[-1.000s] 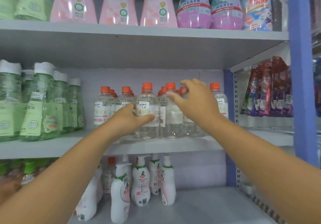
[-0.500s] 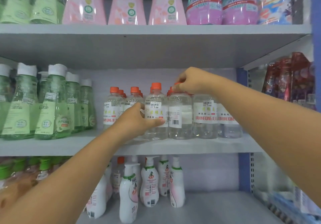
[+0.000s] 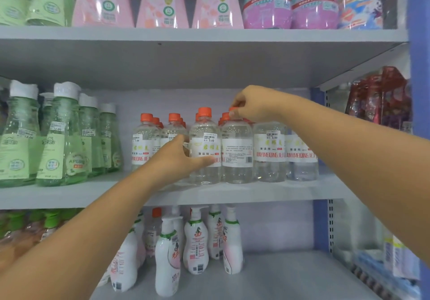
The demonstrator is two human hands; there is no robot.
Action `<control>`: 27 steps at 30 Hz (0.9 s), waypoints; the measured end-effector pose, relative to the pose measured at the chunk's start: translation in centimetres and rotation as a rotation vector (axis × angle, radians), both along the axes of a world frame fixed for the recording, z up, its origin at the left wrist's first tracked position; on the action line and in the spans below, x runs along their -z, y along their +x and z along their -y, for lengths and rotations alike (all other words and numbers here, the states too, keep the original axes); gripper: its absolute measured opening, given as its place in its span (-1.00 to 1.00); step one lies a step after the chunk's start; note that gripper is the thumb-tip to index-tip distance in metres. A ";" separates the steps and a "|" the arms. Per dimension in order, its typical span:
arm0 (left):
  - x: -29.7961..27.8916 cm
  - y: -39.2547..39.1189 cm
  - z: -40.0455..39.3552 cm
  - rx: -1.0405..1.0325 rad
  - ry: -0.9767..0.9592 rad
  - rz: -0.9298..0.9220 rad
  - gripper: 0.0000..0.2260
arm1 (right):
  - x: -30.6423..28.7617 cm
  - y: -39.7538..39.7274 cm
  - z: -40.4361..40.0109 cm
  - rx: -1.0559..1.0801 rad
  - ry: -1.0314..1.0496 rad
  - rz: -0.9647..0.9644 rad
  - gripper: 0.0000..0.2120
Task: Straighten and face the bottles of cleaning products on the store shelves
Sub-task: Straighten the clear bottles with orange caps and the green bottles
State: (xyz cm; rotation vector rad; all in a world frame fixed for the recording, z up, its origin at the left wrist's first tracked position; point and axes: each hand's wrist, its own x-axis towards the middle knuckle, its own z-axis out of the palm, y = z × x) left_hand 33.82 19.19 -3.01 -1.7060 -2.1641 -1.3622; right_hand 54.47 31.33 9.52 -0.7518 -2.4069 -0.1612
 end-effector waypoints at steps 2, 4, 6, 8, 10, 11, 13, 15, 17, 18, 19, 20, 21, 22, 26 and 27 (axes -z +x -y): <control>0.0 0.1 0.0 -0.001 -0.013 -0.020 -0.25 | 0.0 0.3 -0.1 -0.011 -0.012 -0.001 -0.77; 0.0 0.1 -0.1 0.013 -0.011 0.000 -0.26 | 0.2 0.2 -0.4 0.030 0.029 -0.027 -0.67; 0.0 0.1 0.0 0.027 0.003 0.015 -0.29 | 0.4 -0.1 -0.5 0.076 0.063 -0.066 -0.59; 0.0 0.2 0.2 0.038 0.016 0.021 -0.33 | 0.3 -0.2 -0.6 0.063 0.032 -0.074 -0.62; 0.0 0.2 0.3 0.041 0.023 0.030 -0.27 | -0.1 0.2 -0.5 0.021 -0.025 -0.044 -0.70; 0.0 0.3 0.3 0.038 0.024 0.030 -0.23 | -0.3 0.5 -0.4 -0.001 -0.047 -0.018 -0.74; 0.0 0.4 0.2 0.033 0.025 0.021 -0.18 | -0.4 0.9 -0.4 -0.026 -0.053 0.010 -0.74; -0.1 0.5 0.2 0.036 0.032 0.029 -0.21 | -0.1 0.8 -0.4 -0.015 -0.020 -0.024 -0.70; -0.1 0.6 0.3 0.047 0.026 0.038 -0.30 | 0.3 0.3 -0.5 0.009 0.023 -0.065 -0.66; -0.1 0.5 0.3 0.052 0.021 0.038 -0.34 | 0.4 0.2 -0.6 0.016 0.035 -0.064 -0.66; -0.1 0.5 0.2 0.054 0.019 0.036 -0.38 | 0.4 0.1 -0.6 0.014 0.026 -0.056 -0.67; -0.2 0.4 0.2 0.058 0.021 0.035 -0.41 | 0.3 0.2 -0.6 0.006 0.006 -0.047 -0.69; -0.2 0.4 0.3 0.063 0.023 0.036 -0.43 | 0.2 0.3 -0.6 -0.002 -0.011 -0.037 -0.71; -0.2 0.4 0.3 0.068 0.023 0.035 -0.44 | 0.2 0.5 -0.5 -0.008 -0.016 -0.028 -0.72; -0.2 0.4 0.4 0.077 0.016 0.035 -0.44 | 0.7 0.6 -0.1 -0.041 -0.038 -0.032 -0.74; -0.2 0.4 0.4 0.075 0.017 0.035 -0.45 | 1.0 0.8 0.1 -0.040 -0.030 -0.026 -0.72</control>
